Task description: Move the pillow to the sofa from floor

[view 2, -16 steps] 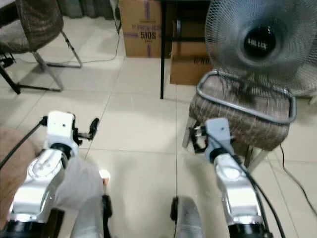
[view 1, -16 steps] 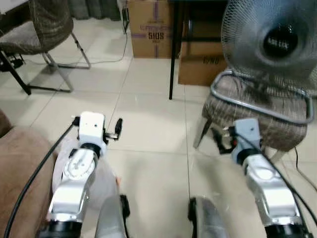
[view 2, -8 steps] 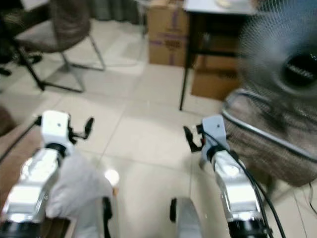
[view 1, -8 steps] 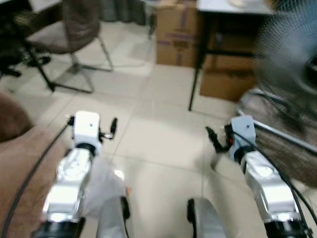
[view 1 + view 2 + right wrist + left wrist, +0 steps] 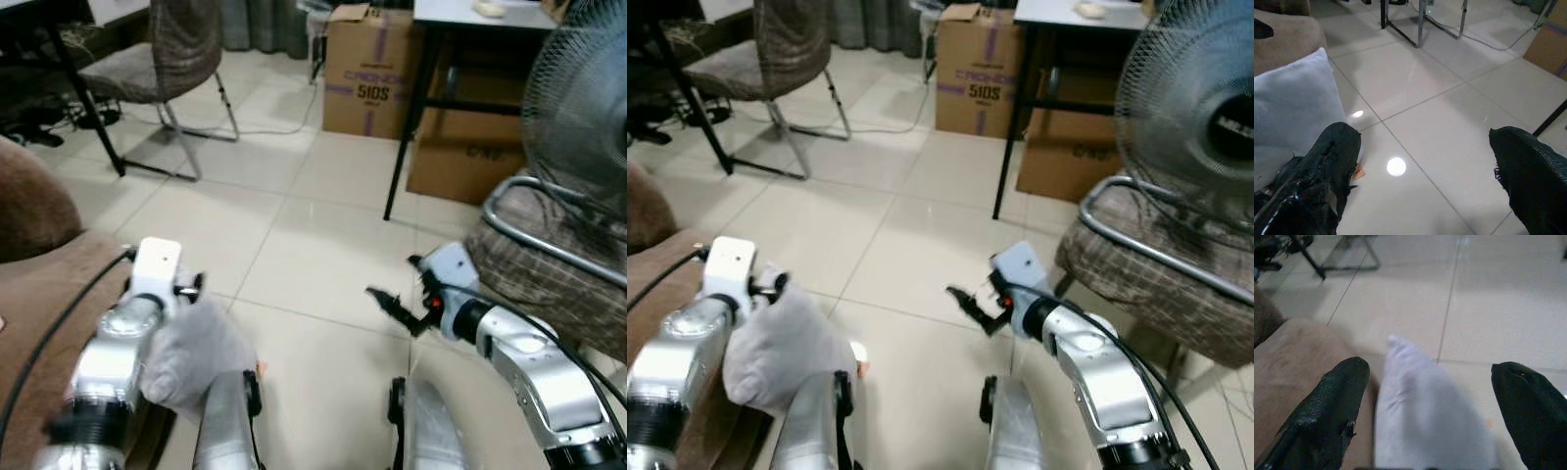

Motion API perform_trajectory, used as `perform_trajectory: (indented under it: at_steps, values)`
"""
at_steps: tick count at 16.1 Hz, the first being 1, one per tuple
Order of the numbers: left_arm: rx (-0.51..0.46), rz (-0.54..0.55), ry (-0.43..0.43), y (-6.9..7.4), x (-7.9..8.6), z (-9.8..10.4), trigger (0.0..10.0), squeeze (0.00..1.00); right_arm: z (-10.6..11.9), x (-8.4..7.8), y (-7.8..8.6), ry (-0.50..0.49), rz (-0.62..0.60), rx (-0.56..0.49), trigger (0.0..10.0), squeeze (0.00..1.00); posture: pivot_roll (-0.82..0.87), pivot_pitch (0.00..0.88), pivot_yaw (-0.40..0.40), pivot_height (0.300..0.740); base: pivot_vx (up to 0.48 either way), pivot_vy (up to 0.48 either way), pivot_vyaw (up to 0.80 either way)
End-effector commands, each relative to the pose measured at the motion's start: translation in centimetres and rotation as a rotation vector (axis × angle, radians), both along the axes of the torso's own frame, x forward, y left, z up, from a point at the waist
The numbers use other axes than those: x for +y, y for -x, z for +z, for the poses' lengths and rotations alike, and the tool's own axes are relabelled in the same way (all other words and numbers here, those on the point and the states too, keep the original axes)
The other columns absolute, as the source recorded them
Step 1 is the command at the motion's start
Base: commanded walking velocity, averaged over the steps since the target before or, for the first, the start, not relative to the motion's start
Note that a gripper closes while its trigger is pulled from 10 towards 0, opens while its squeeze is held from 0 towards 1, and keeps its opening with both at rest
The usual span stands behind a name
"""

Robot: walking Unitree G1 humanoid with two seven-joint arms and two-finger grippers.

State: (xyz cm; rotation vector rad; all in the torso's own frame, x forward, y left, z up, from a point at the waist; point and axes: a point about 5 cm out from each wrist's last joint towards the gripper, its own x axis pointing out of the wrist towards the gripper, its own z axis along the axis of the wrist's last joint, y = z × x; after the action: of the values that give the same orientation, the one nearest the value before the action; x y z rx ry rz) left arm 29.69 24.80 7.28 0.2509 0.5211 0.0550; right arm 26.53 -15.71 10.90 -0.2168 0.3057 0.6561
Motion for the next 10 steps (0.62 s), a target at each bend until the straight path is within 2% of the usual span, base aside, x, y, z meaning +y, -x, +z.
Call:
perform_trajectory:
  at_steps: [1,4,5,7,10]
  values:
    - [0.052,0.017,0.000,-0.6,0.8,-0.6,10.0,0.00,0.3,0.5,-0.5,0.004,0.013,-0.001,10.0,0.00,-0.10,0.000,0.028,0.537,0.000,0.000,0.00]
    - [0.186,0.051,-0.009,-1.0,2.3,-1.9,10.0,0.00,0.2,1.2,-0.7,-0.041,0.006,0.024,10.0,0.00,-0.11,0.000,0.028,0.537,0.000,0.000,0.00]
    - [0.234,0.086,-0.020,-1.2,3.4,-2.1,10.0,0.00,0.4,1.4,-0.6,-0.059,0.028,0.036,10.0,0.00,-0.12,0.000,0.034,0.522,0.000,0.000,0.00]
    - [0.286,0.094,-0.050,-1.1,4.3,-2.0,10.0,0.00,0.5,1.3,-0.4,-0.039,0.045,0.040,10.0,0.00,-0.13,0.000,0.044,0.502,0.000,0.000,0.00]
    - [0.320,0.093,-0.046,-0.8,4.9,-2.1,10.0,0.00,-0.1,1.0,-0.1,-0.029,0.067,0.069,10.0,0.00,-0.13,0.000,0.049,0.482,0.000,0.000,0.00]
